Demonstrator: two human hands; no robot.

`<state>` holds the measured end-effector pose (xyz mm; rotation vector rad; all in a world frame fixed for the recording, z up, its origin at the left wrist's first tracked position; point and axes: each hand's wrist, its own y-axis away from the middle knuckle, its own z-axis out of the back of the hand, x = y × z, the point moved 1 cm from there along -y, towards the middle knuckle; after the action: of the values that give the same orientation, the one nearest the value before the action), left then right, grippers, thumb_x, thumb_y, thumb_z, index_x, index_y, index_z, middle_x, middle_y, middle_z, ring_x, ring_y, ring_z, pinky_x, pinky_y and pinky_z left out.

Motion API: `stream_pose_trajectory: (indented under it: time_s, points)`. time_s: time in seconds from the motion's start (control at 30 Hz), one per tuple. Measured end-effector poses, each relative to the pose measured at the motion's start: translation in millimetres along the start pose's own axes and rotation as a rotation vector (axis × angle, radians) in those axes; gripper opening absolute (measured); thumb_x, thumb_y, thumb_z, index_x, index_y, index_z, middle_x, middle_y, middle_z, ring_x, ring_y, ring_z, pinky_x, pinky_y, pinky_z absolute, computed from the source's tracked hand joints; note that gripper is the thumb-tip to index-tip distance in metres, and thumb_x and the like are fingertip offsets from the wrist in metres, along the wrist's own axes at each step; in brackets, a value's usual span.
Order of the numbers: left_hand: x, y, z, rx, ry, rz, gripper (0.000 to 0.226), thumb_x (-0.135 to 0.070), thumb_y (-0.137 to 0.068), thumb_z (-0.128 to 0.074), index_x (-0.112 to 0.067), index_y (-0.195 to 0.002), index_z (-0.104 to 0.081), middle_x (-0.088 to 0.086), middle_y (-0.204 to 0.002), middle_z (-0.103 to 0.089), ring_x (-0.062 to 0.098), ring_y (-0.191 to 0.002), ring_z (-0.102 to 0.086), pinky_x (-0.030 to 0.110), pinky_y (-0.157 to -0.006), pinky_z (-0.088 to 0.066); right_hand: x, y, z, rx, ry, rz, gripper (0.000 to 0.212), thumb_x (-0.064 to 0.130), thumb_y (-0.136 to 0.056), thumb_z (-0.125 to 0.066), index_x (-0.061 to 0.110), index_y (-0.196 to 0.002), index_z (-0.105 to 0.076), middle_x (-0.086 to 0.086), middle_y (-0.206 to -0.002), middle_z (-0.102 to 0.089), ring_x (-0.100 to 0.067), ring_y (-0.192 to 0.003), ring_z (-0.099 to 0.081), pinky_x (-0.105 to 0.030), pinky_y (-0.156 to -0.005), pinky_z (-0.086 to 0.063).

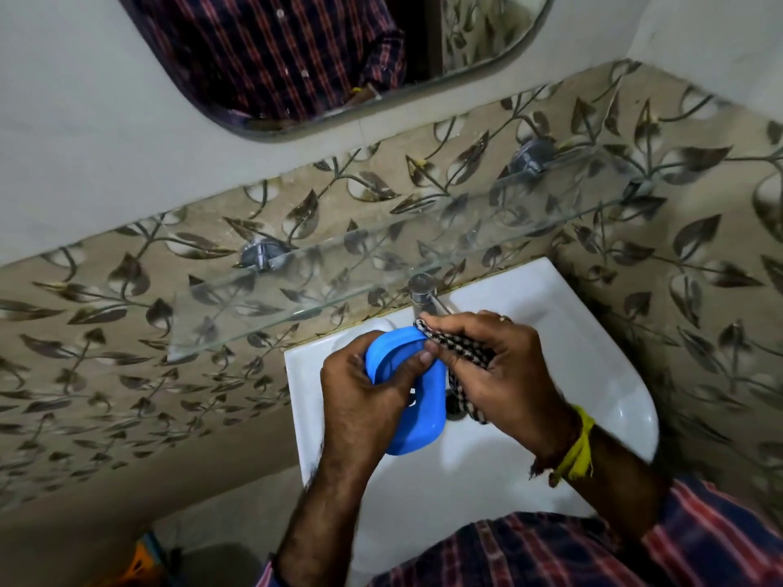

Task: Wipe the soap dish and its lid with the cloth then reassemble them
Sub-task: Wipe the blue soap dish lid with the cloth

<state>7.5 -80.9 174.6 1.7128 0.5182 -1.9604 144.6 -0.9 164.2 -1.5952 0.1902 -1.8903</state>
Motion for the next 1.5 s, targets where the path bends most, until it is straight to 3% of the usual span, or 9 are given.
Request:
stream_pose_trajectory:
  time_s: [0.13,0.47,0.63,0.77,0.93,1.07,1.2,1.4,1.5]
  points:
    - [-1,-4,-5,-0.028,0.101,0.027,0.023,-0.004,-0.078,-0.085,-0.026,-0.075,-0.078,-0.001,-0.067,-0.076,0.013,-0.053,-0.069,0.024,-0.046,-0.054,1,-15,-2,0.024,-0.010,-0.015,0.028,0.013,-0.082,-0.076,0.014,-0.110,-0.074,0.006,-0.104,-0.075,-0.007,-0.096,-0.071,-0.034,-0.087,-0.058]
    - [-2,-18,1,-0.164,0.306,-0.049,0.018,-0.014,-0.070,-0.085,-0.016,-0.086,-0.076,0.000,-0.069,-0.076,0.013,-0.055,-0.069,0.027,-0.044,-0.055,-1,-9,-11,-0.029,-0.076,-0.105,0.024,0.023,-0.086,-0.072,0.015,-0.109,-0.074,0.009,-0.102,-0.076,-0.003,-0.094,-0.071,-0.023,-0.085,-0.057]
    - [-4,-30,6,-0.261,0.376,-0.103,0.022,-0.001,-0.079,-0.082,-0.022,-0.077,-0.076,-0.006,-0.066,-0.075,0.008,-0.052,-0.067,0.024,-0.045,-0.054,0,6,-13,0.028,-0.144,-0.174,0.019,0.029,-0.087,-0.070,0.023,-0.104,-0.072,0.019,-0.073,-0.070,-0.002,-0.051,-0.066,-0.018,-0.051,-0.050]
    - [2,-29,-5,-0.343,0.459,-0.055,0.015,-0.004,-0.079,-0.083,-0.016,-0.085,-0.074,-0.007,-0.070,-0.076,0.008,-0.059,-0.069,0.023,-0.051,-0.055,-3,-9,-11,0.032,-0.053,-0.150,0.031,0.029,-0.084,-0.073,0.019,-0.112,-0.071,0.015,-0.104,-0.074,0.000,-0.097,-0.070,-0.027,-0.087,-0.057]
    - [-1,-41,-2,-0.433,0.484,-0.047,0.015,-0.006,-0.078,-0.085,-0.012,-0.086,-0.074,-0.008,-0.069,-0.075,0.009,-0.059,-0.068,0.023,-0.052,-0.054,-8,17,-12,0.032,-0.193,-0.322,0.029,0.010,-0.083,-0.077,0.012,-0.111,-0.074,0.011,-0.110,-0.074,-0.001,-0.104,-0.068,-0.020,-0.093,-0.052]
    - [1,-31,-15,-0.252,0.626,0.097,0.019,-0.019,-0.084,-0.082,-0.010,-0.099,-0.073,0.001,-0.089,-0.079,0.014,-0.076,-0.073,0.032,-0.065,-0.058,-8,8,-8,-0.043,-0.174,-0.379,0.027,0.002,-0.080,-0.076,0.019,-0.101,-0.075,0.018,-0.097,-0.074,0.003,-0.090,-0.070,-0.011,-0.082,-0.051]
    - [-3,-26,-19,0.223,0.841,0.119,0.091,-0.067,-0.066,-0.080,-0.014,-0.136,-0.059,0.014,-0.110,-0.073,0.027,-0.100,-0.071,0.040,-0.085,-0.060,-6,3,-4,-0.034,-0.155,-0.401,0.029,0.001,-0.081,-0.074,0.026,-0.095,-0.074,0.016,-0.089,-0.075,0.001,-0.084,-0.072,-0.013,-0.078,-0.054]
    - [5,-29,-13,0.228,1.002,0.170,0.105,-0.094,-0.072,-0.020,-0.018,-0.134,-0.061,0.016,-0.090,-0.067,0.034,-0.084,-0.067,0.046,-0.085,-0.056,-5,2,10,0.163,-0.251,-0.407,0.019,-0.001,-0.085,-0.071,0.016,-0.094,-0.077,0.006,-0.088,-0.079,-0.005,-0.080,-0.072,-0.017,-0.076,-0.055]
    - [7,-27,-18,0.176,0.988,0.143,0.099,-0.092,-0.070,-0.026,-0.019,-0.124,-0.064,0.016,-0.090,-0.069,0.035,-0.084,-0.066,0.045,-0.084,-0.055,0,-1,12,0.168,-0.215,-0.411,0.023,0.001,-0.085,-0.071,0.024,-0.088,-0.075,0.008,-0.085,-0.078,-0.005,-0.079,-0.072,-0.018,-0.075,-0.055]
